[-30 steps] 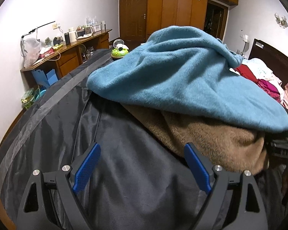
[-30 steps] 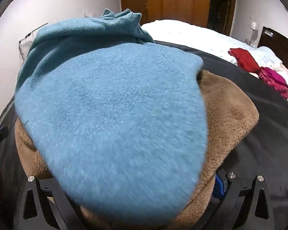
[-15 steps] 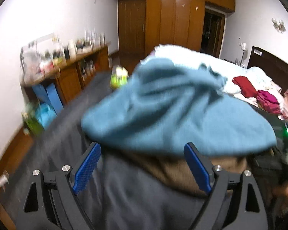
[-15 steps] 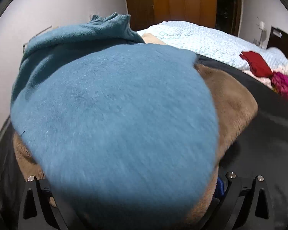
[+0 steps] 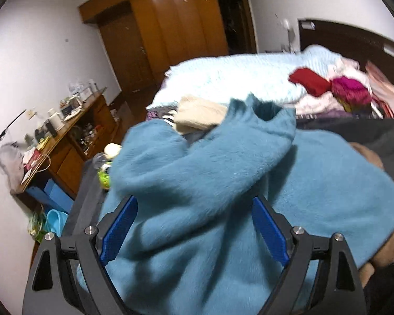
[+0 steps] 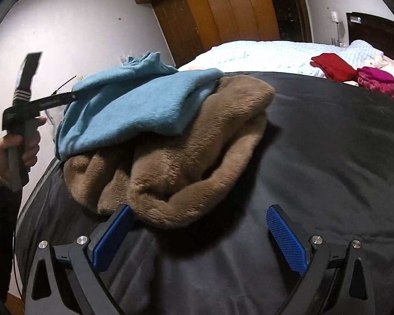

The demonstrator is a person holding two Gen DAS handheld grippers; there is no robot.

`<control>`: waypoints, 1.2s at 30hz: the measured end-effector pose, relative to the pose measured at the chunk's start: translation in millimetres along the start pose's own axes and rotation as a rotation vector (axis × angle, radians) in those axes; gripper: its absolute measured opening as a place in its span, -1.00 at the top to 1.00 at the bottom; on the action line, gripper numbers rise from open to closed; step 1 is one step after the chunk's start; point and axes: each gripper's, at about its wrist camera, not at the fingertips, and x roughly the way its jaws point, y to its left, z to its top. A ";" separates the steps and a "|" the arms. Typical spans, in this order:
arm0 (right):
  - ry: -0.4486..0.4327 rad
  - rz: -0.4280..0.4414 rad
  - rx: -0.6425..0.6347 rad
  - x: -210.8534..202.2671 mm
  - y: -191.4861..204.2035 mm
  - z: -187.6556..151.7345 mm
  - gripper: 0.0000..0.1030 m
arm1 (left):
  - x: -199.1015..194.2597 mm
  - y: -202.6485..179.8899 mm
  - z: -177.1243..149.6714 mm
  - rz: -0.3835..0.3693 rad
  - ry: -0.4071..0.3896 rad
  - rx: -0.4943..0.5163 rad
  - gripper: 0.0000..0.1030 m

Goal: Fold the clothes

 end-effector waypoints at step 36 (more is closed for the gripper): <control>-0.312 -0.096 0.179 -70.2 -28.4 10.7 -1.00 | -257.0 -55.8 -125.6 -0.337 -0.376 0.046 0.77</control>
